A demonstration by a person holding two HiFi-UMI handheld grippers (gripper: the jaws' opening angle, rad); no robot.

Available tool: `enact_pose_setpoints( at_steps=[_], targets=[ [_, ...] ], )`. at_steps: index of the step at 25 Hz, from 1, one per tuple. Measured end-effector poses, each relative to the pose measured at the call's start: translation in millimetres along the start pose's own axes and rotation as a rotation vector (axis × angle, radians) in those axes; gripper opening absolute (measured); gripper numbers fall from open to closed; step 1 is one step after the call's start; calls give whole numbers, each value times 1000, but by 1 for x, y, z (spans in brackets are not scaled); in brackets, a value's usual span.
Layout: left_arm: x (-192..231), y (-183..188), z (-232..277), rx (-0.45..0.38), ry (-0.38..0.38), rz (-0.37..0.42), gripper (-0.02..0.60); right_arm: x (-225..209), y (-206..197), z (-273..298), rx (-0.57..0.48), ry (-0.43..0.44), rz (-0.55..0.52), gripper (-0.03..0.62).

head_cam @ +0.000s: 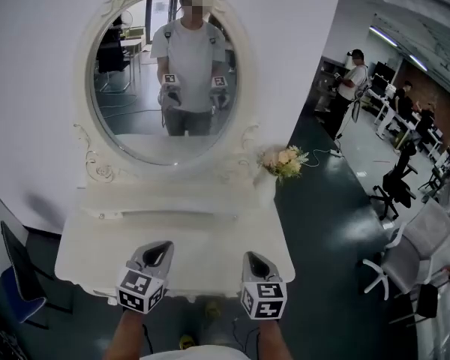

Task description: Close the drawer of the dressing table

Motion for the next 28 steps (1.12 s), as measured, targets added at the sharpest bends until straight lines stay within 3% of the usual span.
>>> enact_pose_setpoints(
  at_steps=[9,28],
  targets=[
    [6,18,-36,-69,25,2,-2,18,12,-30,-49,-6,-30,3],
    [17,27,-70,-102,28,38,-2,43,26,-50,-104,-8,-56,3]
  ],
)
Point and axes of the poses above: the fingertips, and each gripper's own axes: z forward along the fingers, x to its left, y out of its top, the point moved 9 cm from there along -z, backward along the fingers, and after that the axes turned 9 degrees about y, right-handed, at the moved point
